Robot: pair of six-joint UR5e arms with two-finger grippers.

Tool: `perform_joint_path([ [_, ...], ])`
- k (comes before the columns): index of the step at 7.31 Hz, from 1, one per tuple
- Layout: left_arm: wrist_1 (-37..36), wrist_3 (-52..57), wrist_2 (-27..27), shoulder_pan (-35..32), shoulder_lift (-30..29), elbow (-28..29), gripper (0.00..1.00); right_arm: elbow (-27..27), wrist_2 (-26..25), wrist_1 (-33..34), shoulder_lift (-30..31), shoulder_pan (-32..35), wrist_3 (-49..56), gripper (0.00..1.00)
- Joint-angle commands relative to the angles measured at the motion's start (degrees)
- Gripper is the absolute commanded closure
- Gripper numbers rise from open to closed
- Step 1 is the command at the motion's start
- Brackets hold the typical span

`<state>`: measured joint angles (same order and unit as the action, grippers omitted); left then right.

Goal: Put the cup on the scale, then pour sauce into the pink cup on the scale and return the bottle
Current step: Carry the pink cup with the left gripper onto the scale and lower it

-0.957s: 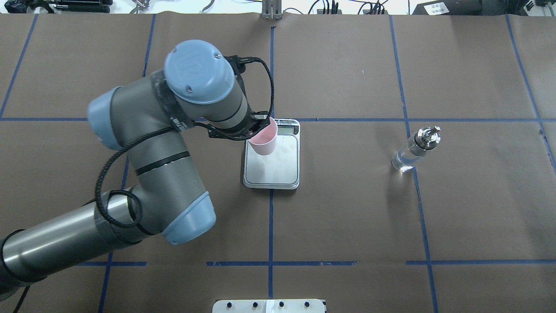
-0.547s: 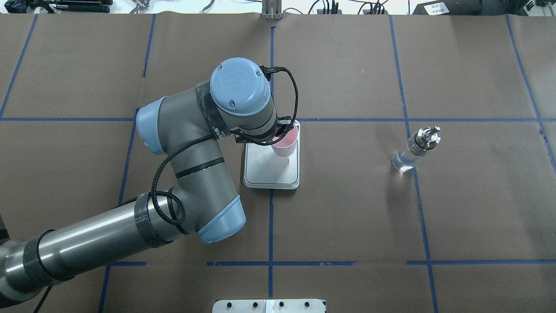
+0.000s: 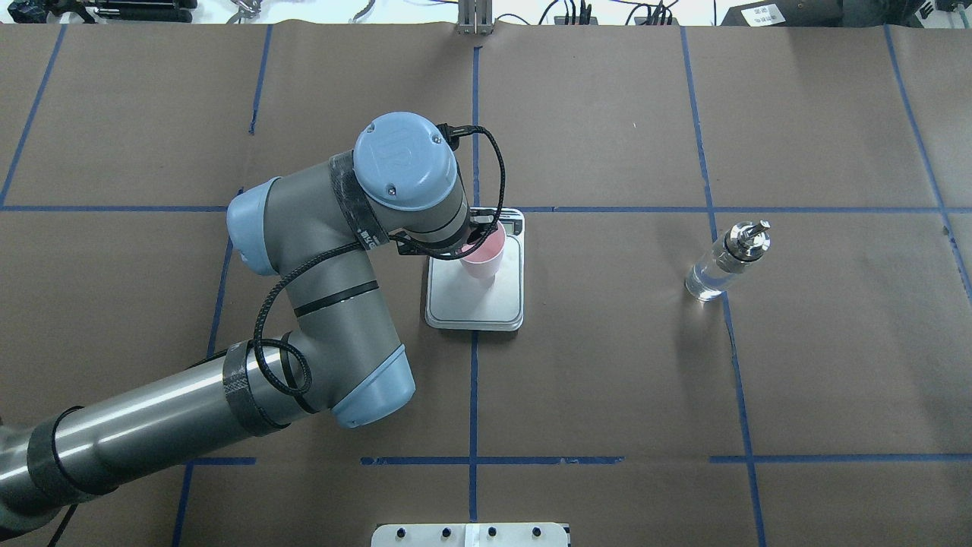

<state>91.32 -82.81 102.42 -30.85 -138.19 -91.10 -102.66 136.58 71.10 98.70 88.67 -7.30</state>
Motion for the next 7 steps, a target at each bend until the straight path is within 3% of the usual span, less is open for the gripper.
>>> perform_joint_path([
  [1,0.0,0.0,0.1,0.0,0.6,-0.1,1.0,0.0,0.0,0.0,0.0,0.0,0.0,0.0],
  [2,0.1,0.0,0.1,0.0,0.8,-0.1,1.0,0.0,0.0,0.0,0.0,-0.1,0.0,0.0],
  [4,0.1,0.0,0.1,0.0,0.8,0.0,0.86,0.0,0.0,0.0,0.0,0.0,0.0,0.0],
  [5,0.1,0.0,0.1,0.0,0.8,0.0,0.75,0.0,0.0,0.0,0.0,-0.1,0.0,0.0],
  [7,0.0,2.0,0.1,0.0,1.0,-0.1,0.43,-0.1,0.0,0.0,0.0,0.0,-0.1,0.0],
])
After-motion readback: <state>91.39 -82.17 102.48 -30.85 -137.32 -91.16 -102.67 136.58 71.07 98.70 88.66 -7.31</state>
